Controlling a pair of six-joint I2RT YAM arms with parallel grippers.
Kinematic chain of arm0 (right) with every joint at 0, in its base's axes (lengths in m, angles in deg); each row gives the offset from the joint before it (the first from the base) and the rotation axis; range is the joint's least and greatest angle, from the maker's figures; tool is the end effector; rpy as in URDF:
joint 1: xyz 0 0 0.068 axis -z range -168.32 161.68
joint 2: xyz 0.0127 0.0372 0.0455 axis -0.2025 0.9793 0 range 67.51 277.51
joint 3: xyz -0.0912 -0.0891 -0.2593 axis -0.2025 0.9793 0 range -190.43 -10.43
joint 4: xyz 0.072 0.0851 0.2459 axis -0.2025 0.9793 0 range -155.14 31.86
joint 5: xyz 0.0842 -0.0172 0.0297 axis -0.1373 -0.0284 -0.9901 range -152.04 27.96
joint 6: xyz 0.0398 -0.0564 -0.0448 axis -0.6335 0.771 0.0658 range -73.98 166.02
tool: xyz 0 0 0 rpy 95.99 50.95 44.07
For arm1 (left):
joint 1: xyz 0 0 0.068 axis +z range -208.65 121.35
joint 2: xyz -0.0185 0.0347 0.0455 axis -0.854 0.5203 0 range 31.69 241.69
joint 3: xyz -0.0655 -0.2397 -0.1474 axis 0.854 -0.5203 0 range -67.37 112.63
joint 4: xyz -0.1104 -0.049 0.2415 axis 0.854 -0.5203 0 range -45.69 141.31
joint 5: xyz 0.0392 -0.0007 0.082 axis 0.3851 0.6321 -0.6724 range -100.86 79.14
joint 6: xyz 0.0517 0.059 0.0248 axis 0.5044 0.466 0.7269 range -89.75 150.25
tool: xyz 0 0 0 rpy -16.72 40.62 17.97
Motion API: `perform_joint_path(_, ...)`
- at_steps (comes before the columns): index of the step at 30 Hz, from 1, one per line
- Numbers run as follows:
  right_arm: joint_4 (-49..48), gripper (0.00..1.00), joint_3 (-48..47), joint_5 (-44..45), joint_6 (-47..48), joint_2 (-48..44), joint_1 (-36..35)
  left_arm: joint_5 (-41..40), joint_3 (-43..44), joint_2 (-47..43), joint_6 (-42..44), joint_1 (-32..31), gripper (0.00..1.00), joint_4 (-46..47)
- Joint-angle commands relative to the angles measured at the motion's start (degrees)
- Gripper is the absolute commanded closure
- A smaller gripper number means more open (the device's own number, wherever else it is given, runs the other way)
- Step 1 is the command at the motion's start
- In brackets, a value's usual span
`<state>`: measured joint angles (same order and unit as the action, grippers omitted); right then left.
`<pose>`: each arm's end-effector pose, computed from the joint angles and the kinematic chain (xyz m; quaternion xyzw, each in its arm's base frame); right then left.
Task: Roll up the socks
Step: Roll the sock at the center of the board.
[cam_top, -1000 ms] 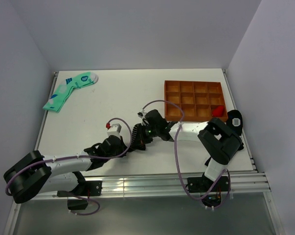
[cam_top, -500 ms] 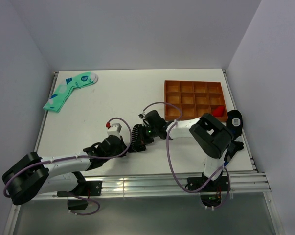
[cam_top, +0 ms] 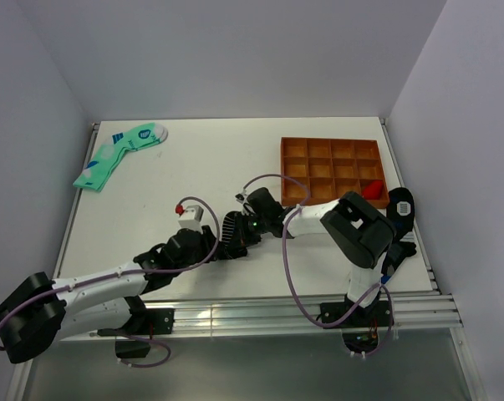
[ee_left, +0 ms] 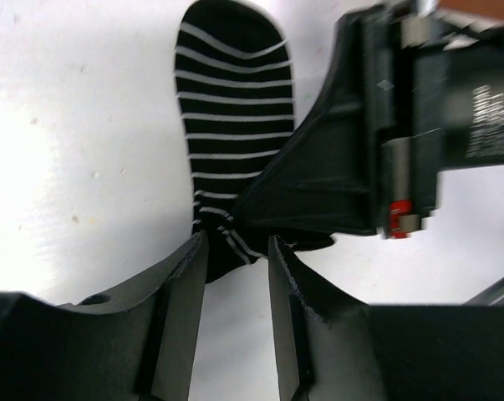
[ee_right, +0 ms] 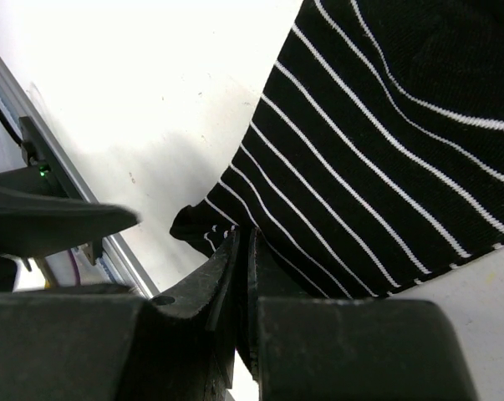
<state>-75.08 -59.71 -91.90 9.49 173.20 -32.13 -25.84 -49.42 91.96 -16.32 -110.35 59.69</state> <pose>0.2497 0.2889 0.1065 -0.1523 0.8895 0.4140 0.1194 0.1558 -0.1674 0.1505 -0.0220 0.8770 -0.2770 0.3919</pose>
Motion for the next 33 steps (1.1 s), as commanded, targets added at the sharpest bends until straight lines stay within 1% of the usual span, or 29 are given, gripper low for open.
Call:
perform_joint_path(1, 2.3, 0.99, 0.3, 3.3, 2.3, 2.6, 0.3, -1.6, -0.7, -2.2, 2.3, -0.2, 0.59, 4.0)
perform_joint_path(4, 2.5, 0.99, 0.0, 3.0, 2.2, 2.8, 0.3, -2.3, -0.4, 0.6, 3.3, -0.3, 0.63, 5.0)
perform_joint_path(5, 2.5, 0.99, -0.1, 2.9, 2.2, 2.8, 0.3, -2.6, 0.1, 2.9, 3.2, -0.3, 0.63, 4.8)
perform_joint_path(9, 2.9, 0.99, -0.6, 2.4, 2.2, 2.9, 0.3, -3.9, 0.4, 7.3, 2.0, -0.8, 0.66, 6.2)
perform_joint_path(16, 3.7, 0.99, -0.7, 2.6, 2.8, 2.4, 0.2, -4.4, -0.3, 9.5, 1.6, -1.6, 0.65, 8.5)
perform_joint_path(20, 3.4, 0.99, -0.6, 2.6, 2.6, 2.3, 0.3, -4.4, 0.1, 10.5, 2.1, -2.0, 0.62, 8.5)
perform_joint_path(27, 3.6, 0.99, -0.6, 2.4, 2.8, 2.2, 0.3, -5.6, 1.8, 13.8, 1.6, -2.8, 0.65, 6.7)
perform_joint_path(30, 3.6, 0.99, -0.4, 2.4, 2.8, 1.8, 0.3, -6.6, 2.9, 15.2, 0.9, -3.1, 0.70, 5.3)
perform_joint_path(33, 3.4, 0.97, 0.1, 2.8, 2.9, 0.9, 0.3, -7.8, 4.9, 17.1, 0.2, -3.1, 0.87, 2.3)
